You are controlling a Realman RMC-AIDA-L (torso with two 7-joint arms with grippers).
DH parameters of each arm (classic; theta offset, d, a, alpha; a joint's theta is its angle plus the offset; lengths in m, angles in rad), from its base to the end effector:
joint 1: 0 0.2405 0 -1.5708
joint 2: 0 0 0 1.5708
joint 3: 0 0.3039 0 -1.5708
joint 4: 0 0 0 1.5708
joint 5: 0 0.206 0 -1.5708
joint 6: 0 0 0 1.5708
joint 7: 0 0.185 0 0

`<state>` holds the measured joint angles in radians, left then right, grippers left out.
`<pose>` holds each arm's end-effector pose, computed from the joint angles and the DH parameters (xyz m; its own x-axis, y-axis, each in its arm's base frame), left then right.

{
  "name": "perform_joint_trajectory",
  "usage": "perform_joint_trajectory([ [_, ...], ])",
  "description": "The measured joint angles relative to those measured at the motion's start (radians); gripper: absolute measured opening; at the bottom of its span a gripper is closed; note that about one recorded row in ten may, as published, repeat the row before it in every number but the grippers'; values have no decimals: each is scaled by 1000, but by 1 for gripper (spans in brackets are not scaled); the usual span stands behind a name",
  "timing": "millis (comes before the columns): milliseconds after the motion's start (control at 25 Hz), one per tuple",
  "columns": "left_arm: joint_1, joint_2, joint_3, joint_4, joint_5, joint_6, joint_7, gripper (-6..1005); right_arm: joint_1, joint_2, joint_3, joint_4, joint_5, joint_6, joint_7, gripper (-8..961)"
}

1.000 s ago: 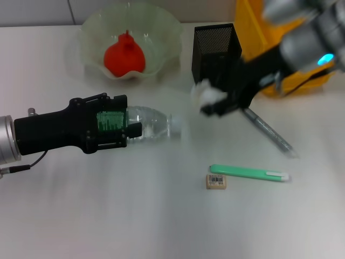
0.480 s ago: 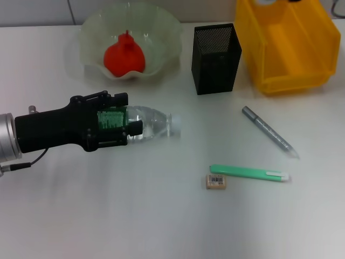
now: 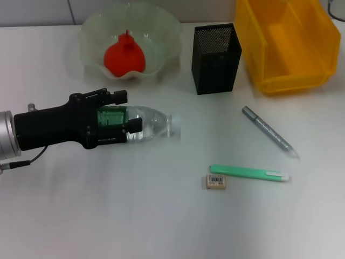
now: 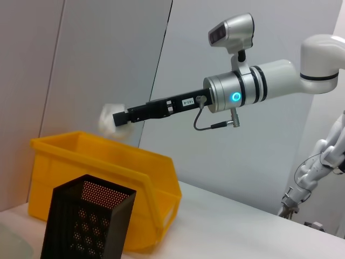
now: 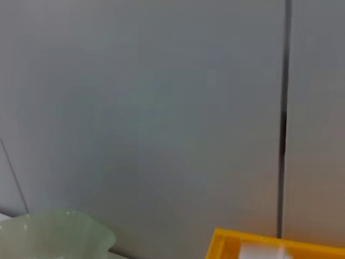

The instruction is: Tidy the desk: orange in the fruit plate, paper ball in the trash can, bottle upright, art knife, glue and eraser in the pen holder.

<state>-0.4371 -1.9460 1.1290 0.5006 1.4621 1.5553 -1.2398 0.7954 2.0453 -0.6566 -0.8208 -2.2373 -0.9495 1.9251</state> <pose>-0.2857 0.3379 -0.0423 0.7350 0.2783 0.6183 0.4161 -0.9051 -0.0872 0.2444 0.5280 0.0257 0.7384 -0.4156 -0.5311 -0.6739 -0.4844 -0.5579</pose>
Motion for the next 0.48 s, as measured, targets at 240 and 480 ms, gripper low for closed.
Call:
perform_joint_trajectory([
  [240,-2,2,0,1,0,0,-1,827,-4,10,-18,7,0,36,-3,678],
  [480,-5,4,0,1,0,3,0,827,-59,20,-12,14,235,56,-98,748],
])
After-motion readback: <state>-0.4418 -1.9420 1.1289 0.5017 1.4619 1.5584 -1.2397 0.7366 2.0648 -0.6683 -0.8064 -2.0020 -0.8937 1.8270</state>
